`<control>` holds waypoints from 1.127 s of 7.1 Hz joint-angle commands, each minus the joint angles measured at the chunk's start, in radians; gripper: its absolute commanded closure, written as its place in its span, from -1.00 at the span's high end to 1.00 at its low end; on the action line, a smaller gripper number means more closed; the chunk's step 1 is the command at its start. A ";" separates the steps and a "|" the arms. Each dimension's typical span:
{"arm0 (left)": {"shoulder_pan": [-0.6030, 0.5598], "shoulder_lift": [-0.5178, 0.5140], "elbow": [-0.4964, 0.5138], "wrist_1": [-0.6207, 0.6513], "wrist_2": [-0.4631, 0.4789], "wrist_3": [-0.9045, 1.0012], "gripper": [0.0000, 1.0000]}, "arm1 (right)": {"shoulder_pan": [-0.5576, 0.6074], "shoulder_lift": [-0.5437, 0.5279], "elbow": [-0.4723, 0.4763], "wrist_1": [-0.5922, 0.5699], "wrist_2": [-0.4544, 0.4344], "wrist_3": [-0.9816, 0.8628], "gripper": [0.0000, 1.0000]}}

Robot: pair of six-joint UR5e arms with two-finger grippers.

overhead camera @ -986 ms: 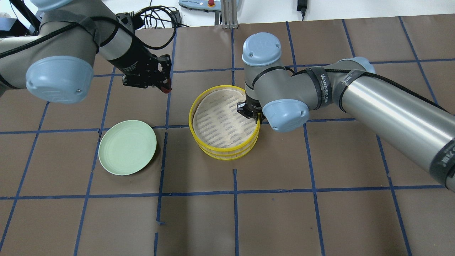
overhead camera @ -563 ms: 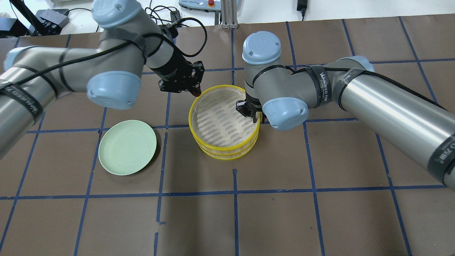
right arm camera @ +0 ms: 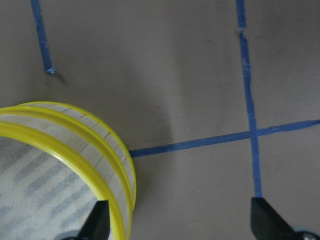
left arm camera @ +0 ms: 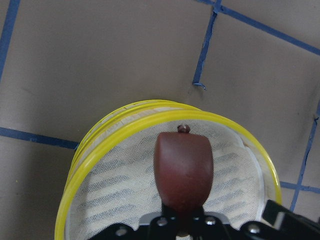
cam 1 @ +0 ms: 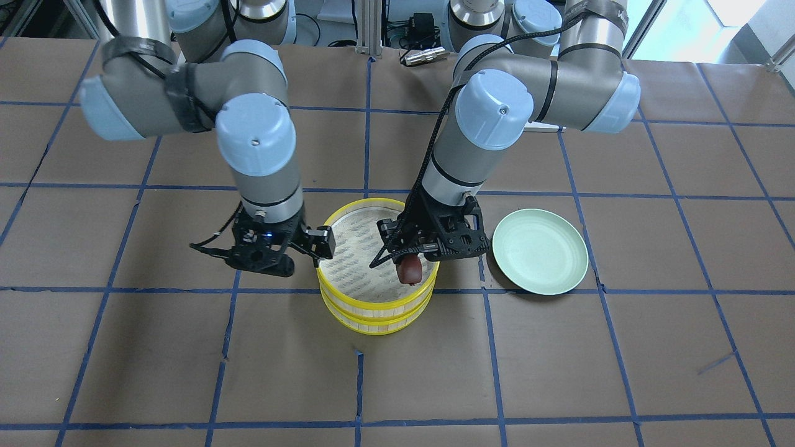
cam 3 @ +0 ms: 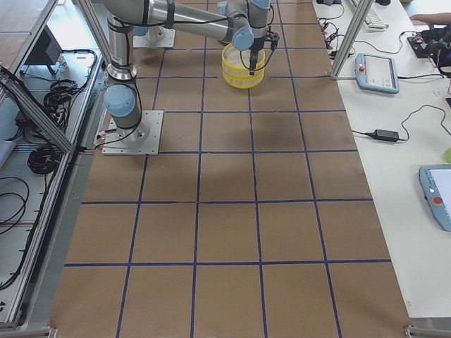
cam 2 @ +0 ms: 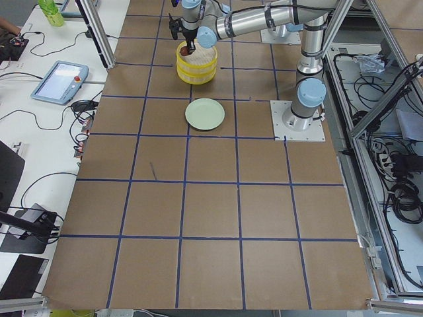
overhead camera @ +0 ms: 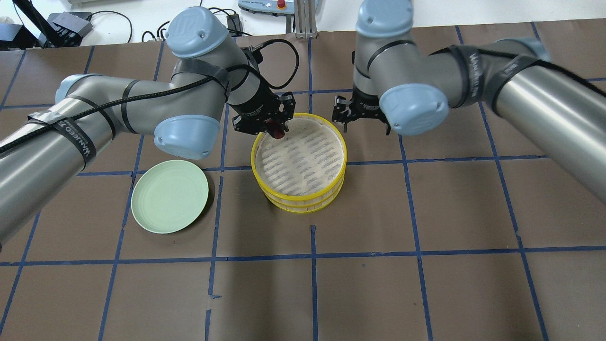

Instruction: Stack buns with steamer

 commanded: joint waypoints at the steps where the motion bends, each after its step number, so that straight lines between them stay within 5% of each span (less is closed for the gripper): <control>1: -0.003 -0.003 -0.042 0.000 0.002 -0.003 1.00 | -0.082 -0.168 -0.078 0.287 0.032 -0.100 1.00; 3: 0.003 0.014 -0.013 0.006 0.042 0.036 1.00 | -0.085 -0.236 -0.172 0.464 0.022 -0.115 1.00; 5: 0.080 0.074 0.101 -0.164 0.168 0.348 1.00 | -0.097 -0.237 -0.178 0.486 -0.031 -0.249 1.00; 8: 0.192 0.253 0.133 -0.354 0.168 0.455 1.00 | -0.100 -0.237 -0.179 0.467 0.002 -0.269 1.00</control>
